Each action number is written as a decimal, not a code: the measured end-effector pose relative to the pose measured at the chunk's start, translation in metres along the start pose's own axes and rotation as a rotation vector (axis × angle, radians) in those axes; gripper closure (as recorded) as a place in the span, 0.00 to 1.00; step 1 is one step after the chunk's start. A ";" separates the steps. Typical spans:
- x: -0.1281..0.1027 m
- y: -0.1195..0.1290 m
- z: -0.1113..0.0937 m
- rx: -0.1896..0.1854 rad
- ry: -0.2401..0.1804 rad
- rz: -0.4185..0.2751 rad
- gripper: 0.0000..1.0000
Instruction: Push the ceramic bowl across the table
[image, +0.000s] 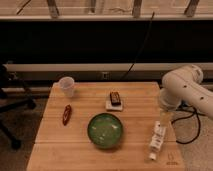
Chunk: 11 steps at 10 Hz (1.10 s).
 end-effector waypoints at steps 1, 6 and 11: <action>-0.001 0.000 0.002 0.000 -0.001 -0.002 0.20; -0.009 0.001 0.014 -0.003 -0.002 -0.018 0.20; -0.017 0.004 0.025 -0.002 -0.004 -0.034 0.20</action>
